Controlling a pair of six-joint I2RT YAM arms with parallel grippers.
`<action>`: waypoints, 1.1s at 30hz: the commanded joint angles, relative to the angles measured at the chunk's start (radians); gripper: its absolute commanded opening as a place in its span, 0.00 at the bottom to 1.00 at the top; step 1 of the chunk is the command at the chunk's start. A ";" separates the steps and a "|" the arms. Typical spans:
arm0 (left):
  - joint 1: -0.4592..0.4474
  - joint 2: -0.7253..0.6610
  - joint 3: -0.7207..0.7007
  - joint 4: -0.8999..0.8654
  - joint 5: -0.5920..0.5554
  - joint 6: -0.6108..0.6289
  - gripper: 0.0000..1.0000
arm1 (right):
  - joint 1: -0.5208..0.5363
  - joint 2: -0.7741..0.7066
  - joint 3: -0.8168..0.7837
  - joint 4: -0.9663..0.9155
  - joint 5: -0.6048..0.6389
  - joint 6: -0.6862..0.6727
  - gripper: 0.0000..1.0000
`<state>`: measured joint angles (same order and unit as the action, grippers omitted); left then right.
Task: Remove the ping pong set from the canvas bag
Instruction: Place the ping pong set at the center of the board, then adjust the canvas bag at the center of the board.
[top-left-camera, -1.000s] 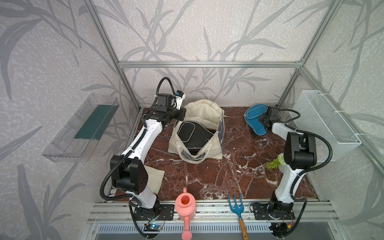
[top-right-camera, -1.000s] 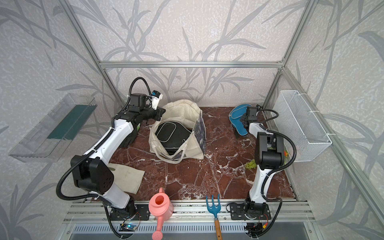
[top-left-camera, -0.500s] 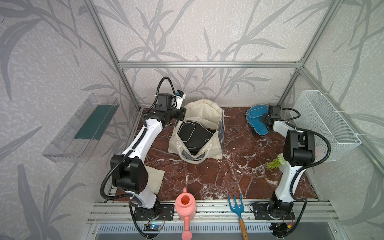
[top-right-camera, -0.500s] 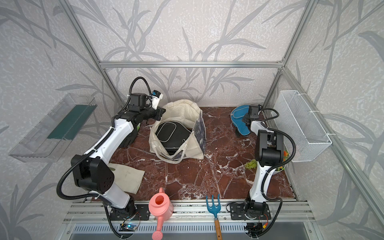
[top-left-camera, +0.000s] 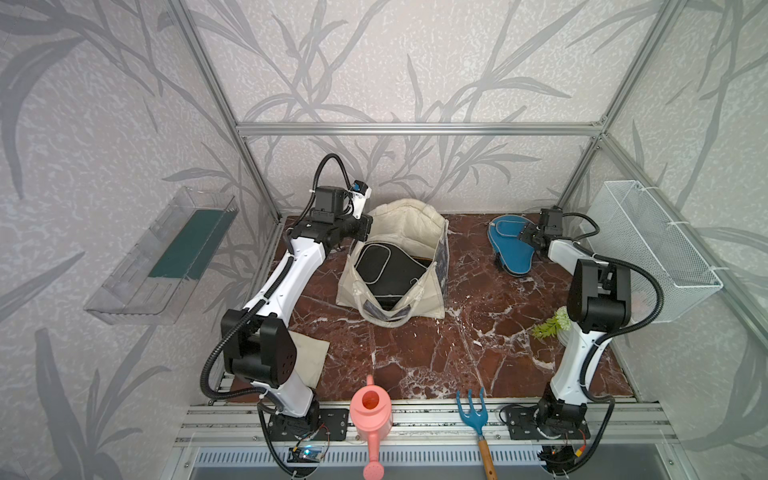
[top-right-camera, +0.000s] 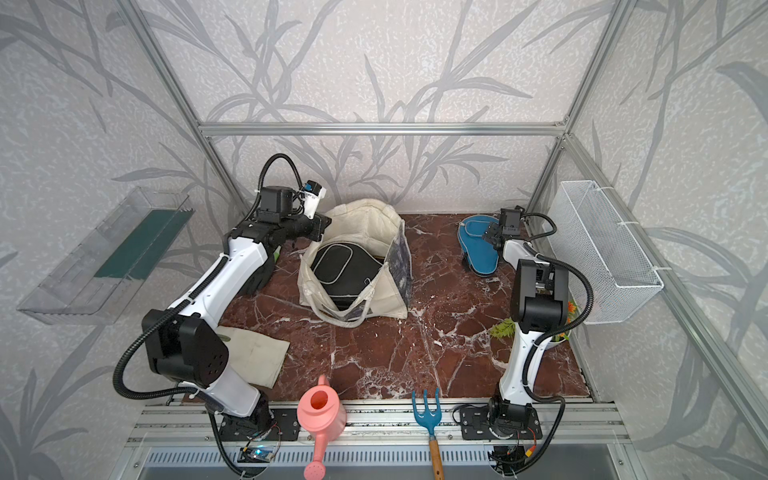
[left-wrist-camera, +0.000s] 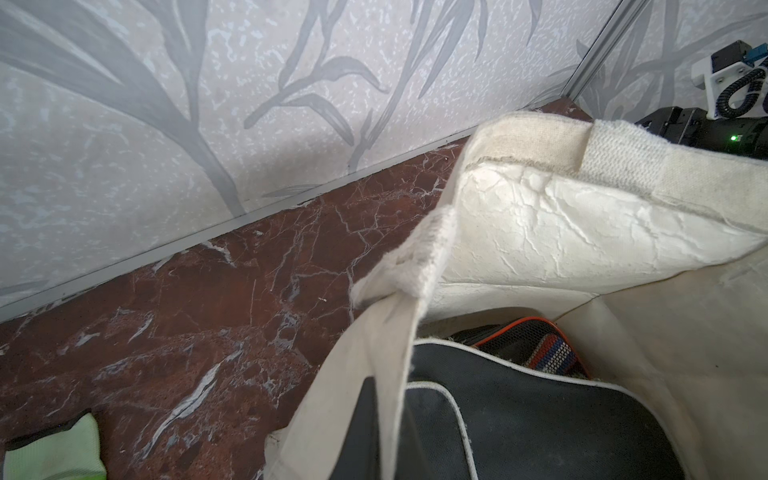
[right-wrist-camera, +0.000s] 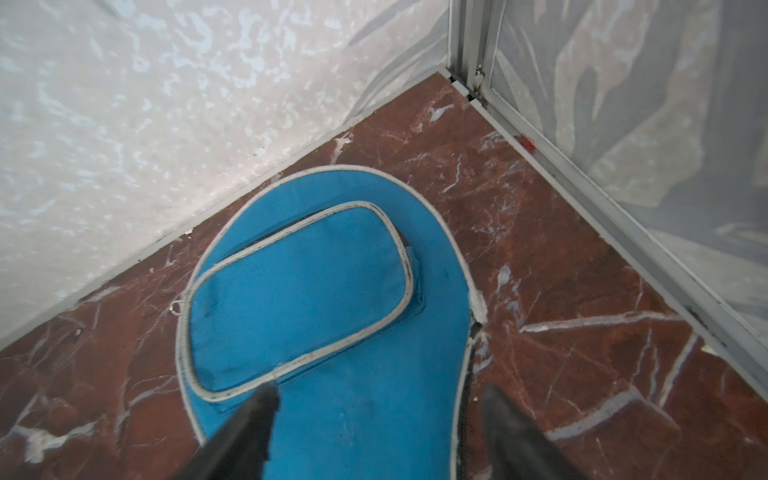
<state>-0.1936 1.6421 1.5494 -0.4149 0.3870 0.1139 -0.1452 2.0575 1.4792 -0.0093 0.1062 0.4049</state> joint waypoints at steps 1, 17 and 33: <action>-0.012 -0.044 0.035 0.039 0.021 0.030 0.00 | -0.008 -0.108 -0.039 -0.005 -0.031 -0.015 0.92; -0.012 -0.095 0.058 0.006 -0.071 0.000 0.00 | 0.333 -0.561 -0.306 -0.129 -0.062 -0.210 0.99; -0.017 -0.100 0.066 0.009 -0.085 -0.024 0.00 | 0.768 -0.824 -0.011 -0.587 -0.138 -0.503 0.99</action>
<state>-0.1982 1.6062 1.5646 -0.4713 0.2989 0.0937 0.5701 1.2560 1.3899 -0.4683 -0.0219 -0.0143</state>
